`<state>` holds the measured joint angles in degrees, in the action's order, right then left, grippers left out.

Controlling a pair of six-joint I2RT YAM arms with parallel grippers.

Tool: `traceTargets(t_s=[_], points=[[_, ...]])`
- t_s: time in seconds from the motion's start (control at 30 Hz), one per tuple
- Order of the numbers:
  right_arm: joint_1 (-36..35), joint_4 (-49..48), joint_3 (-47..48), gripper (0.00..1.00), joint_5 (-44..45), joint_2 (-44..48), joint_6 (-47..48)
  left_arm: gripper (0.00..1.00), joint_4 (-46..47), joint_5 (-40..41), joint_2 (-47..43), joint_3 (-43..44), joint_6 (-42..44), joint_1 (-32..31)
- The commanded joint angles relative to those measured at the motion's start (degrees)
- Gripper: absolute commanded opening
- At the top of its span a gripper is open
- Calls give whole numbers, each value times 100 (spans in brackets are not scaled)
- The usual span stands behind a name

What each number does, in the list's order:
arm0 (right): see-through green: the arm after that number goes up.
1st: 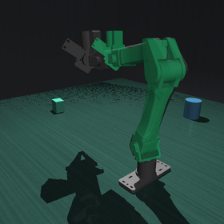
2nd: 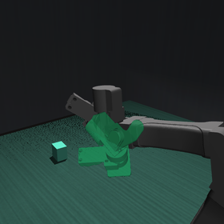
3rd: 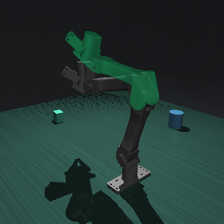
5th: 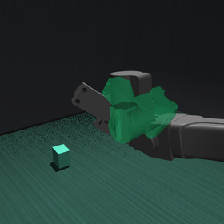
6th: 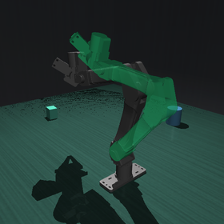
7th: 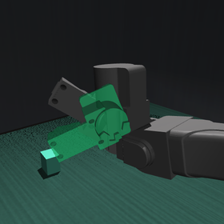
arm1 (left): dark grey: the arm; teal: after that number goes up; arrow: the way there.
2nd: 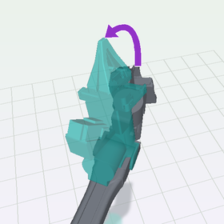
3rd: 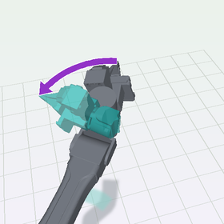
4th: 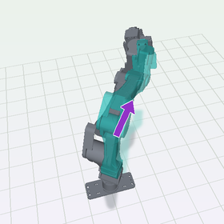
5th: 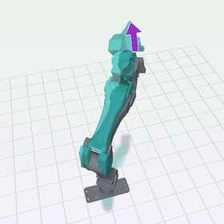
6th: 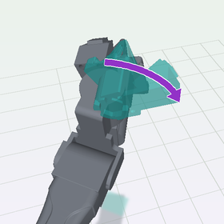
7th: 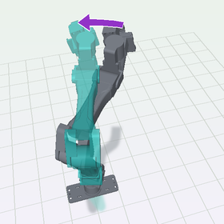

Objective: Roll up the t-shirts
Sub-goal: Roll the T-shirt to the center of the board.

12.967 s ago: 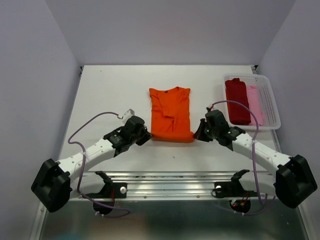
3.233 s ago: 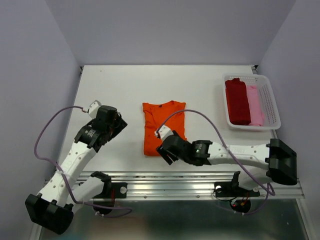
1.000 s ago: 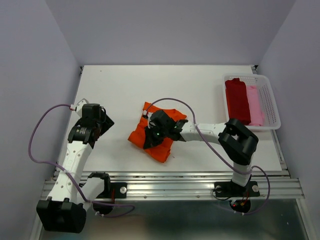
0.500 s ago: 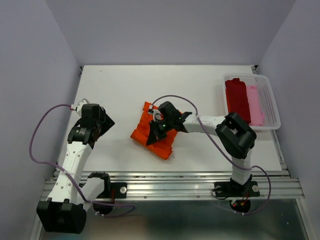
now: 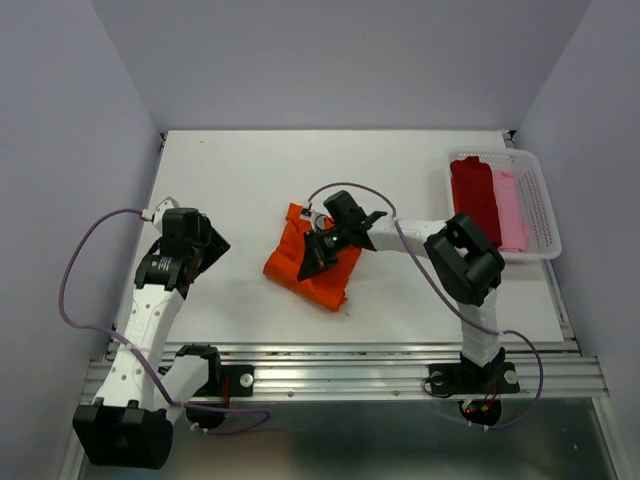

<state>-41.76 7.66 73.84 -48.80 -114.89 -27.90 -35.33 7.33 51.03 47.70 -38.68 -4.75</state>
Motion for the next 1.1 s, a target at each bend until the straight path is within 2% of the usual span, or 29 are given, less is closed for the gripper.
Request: traceTargets(t_s=[0.0, 0.4, 0.6, 0.93, 1.07], points=[[62, 350, 481, 5, -280, -209, 478, 69, 176, -83, -128, -24, -8, 36], [177, 1439, 1290, 2, 344, -481, 1313, 68, 220, -153, -181, -103, -26, 36], [282, 1660, 1554, 2, 318, -692, 1603, 68, 228, -188, -198, -121, -35, 45], [388, 1949, 1870, 9, 274, -895, 1955, 68, 264, -311, -216, -165, -61, 36], [388, 1959, 1792, 6, 599, -632, 1929, 68, 272, -303, -251, -182, -70, 36]])
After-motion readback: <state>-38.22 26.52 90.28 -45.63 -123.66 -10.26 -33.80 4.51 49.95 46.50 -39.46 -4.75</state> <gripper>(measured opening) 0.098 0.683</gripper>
